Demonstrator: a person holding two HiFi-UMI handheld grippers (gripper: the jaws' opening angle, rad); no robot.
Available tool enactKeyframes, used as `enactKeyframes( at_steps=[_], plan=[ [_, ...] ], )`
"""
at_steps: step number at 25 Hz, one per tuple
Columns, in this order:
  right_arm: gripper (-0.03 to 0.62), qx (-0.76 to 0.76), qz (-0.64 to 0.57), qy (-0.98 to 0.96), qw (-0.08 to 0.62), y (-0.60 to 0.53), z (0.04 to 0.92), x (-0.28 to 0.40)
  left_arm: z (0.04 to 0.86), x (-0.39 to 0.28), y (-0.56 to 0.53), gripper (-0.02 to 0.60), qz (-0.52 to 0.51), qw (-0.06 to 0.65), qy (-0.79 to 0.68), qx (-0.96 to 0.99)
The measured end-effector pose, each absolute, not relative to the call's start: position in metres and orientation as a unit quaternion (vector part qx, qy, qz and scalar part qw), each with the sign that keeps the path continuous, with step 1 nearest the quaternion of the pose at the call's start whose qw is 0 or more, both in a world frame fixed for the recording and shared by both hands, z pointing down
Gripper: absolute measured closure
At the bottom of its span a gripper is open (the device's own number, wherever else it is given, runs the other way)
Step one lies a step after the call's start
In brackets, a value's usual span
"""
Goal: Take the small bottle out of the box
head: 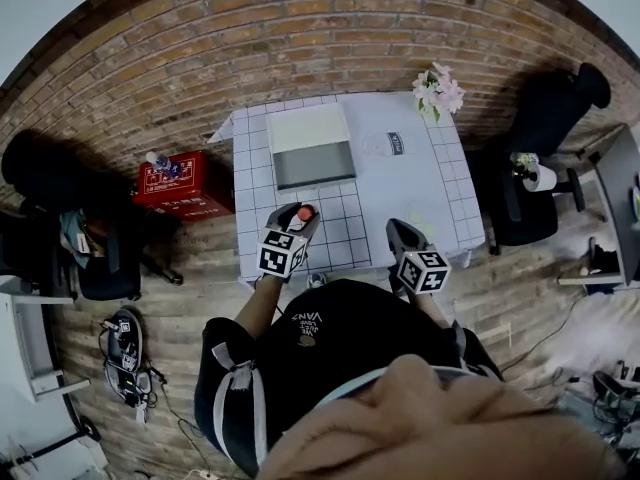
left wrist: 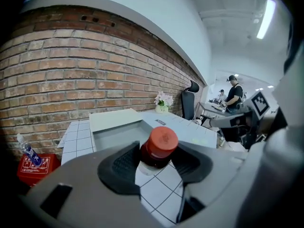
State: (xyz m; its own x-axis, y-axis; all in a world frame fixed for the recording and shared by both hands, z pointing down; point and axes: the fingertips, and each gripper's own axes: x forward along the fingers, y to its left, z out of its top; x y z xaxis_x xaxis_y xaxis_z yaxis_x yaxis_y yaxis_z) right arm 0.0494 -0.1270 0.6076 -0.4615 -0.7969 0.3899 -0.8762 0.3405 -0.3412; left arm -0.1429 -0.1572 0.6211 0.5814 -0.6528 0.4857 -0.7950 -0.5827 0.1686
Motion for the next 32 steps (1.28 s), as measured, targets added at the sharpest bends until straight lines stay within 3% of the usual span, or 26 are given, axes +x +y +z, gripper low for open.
enactKeyframes(
  at_steps=[21, 32],
  plan=[
    [0.591, 0.418, 0.264, -0.863, 0.108, -0.115, 0.618, 0.066, 0.628, -0.136, -0.085, 0.373, 0.174, 0.233, -0.516, 0.806],
    [0.591, 0.436, 0.263, -0.855, 0.095, -0.098, 0.621, 0.057, 0.622, -0.144, -0.072, 0.373, 0.164, 0.218, -0.509, 0.816]
  ],
)
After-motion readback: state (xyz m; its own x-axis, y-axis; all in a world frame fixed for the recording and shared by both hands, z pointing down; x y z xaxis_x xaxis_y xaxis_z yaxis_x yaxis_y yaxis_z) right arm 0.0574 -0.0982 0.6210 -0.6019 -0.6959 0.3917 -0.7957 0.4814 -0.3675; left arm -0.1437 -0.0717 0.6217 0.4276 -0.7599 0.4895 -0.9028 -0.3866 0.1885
